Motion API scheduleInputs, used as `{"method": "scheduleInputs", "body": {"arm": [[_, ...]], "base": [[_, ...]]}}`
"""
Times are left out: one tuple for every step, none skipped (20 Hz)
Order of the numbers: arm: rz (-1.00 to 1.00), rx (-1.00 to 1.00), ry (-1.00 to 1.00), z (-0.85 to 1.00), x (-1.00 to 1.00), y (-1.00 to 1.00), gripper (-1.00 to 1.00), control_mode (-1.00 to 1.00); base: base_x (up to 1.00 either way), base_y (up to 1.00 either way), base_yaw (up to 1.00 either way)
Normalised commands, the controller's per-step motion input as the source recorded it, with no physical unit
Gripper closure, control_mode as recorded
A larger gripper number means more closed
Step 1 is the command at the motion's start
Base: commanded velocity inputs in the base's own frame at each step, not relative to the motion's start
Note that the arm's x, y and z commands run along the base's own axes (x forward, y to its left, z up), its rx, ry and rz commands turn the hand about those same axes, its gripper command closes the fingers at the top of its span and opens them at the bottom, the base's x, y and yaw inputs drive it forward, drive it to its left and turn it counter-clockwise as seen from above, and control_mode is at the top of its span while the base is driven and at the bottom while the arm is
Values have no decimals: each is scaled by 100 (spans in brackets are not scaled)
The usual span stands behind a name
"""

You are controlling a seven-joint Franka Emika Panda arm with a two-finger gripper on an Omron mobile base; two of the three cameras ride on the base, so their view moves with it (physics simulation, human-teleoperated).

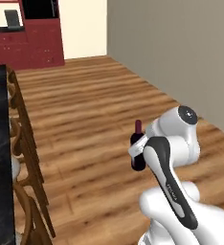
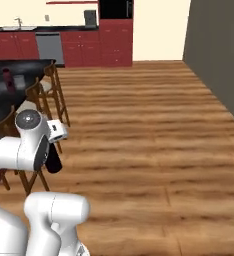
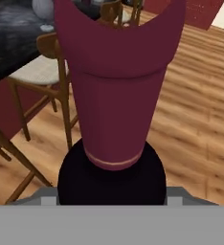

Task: There is a wine glass and glass cup on the dining counter. Place the wine bottle next to the wine glass and the juice bottle next to the glass cup.

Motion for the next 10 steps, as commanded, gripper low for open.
{"method": "scheduleInputs", "body": {"arm": [[0, 0, 0, 0, 0, 0, 100, 100], [0, 0, 0, 0, 0, 0, 100, 100], [0, 0, 0, 0, 0, 0, 100, 100], [0, 0, 0, 0, 0, 0, 100, 100], [0, 0, 0, 0, 0, 0, 100, 100], [0, 0, 0, 0, 0, 0, 100, 100], [0, 0, 0, 0, 0, 0, 100, 100], [0, 0, 0, 0, 0, 0, 100, 100], [0, 0, 0, 0, 0, 0, 100, 100], [0, 0, 0, 0, 0, 0, 100, 100]], "base": [[68, -12, 40], [68, -10, 42], [68, -9, 44], [65, -5, 50], [63, -2, 55], [61, 0, 58], [59, 0, 61], [58, 0, 62], [58, 0, 63], [58, 0, 63]]}}
